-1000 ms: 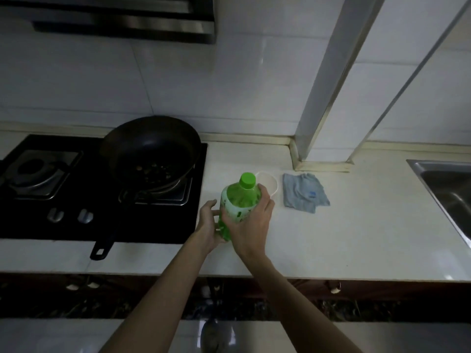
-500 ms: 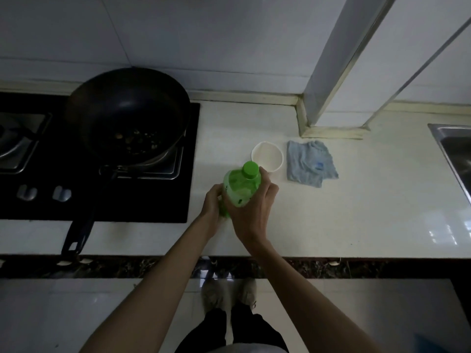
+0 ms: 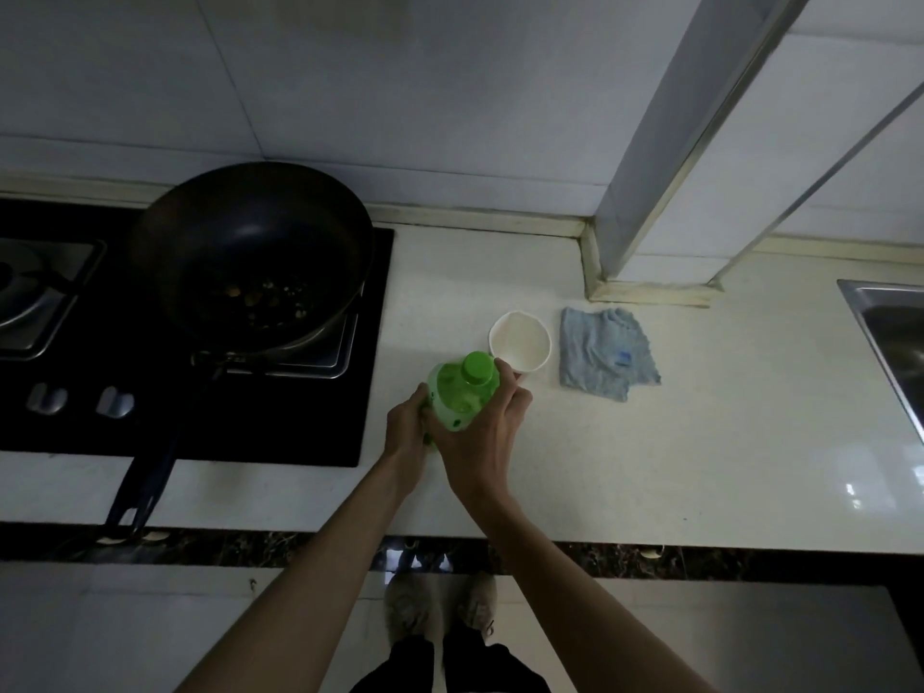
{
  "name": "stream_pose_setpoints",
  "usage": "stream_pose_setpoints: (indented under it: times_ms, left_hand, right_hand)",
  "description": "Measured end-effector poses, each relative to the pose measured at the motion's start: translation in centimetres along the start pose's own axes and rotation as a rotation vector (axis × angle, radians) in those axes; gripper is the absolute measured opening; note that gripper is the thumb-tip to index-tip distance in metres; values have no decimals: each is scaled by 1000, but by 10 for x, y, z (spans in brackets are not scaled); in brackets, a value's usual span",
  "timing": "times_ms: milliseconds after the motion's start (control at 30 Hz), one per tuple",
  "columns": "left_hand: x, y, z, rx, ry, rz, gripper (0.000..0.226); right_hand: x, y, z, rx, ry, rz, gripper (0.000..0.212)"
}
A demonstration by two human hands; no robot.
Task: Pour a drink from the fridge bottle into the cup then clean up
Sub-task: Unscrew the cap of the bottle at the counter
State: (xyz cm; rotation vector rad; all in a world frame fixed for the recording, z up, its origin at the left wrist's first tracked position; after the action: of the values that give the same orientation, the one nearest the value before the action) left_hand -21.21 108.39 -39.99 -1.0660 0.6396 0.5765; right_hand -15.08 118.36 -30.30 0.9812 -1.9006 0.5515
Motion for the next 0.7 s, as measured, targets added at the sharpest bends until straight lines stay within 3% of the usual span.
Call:
stream_pose_setpoints:
  times_ms: [500, 633, 700]
  left_hand:
    - [-16, -4, -2, 131, 126, 87, 37]
    - [-33, -13, -2, 129, 102, 162, 28]
    - [-48, -22, 0, 185, 213, 273, 30]
  right_hand:
    - [-3, -2, 11, 117, -25, 23, 102]
    - [3, 2, 0, 230, -37, 3, 101]
    - [6, 5, -8, 310, -68, -3, 100]
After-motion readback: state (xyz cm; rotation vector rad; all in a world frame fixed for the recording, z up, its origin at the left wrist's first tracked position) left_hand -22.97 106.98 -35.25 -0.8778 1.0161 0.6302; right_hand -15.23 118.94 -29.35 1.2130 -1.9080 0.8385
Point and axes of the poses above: each hand's wrist, its own y-axis towards the middle knuckle, its own z-axis out of the palm, x = y × z, the point moved 8 cm from there along y, towards the middle knuckle, and after that the axes turned 8 degrees about x, right-handed, at the moved point
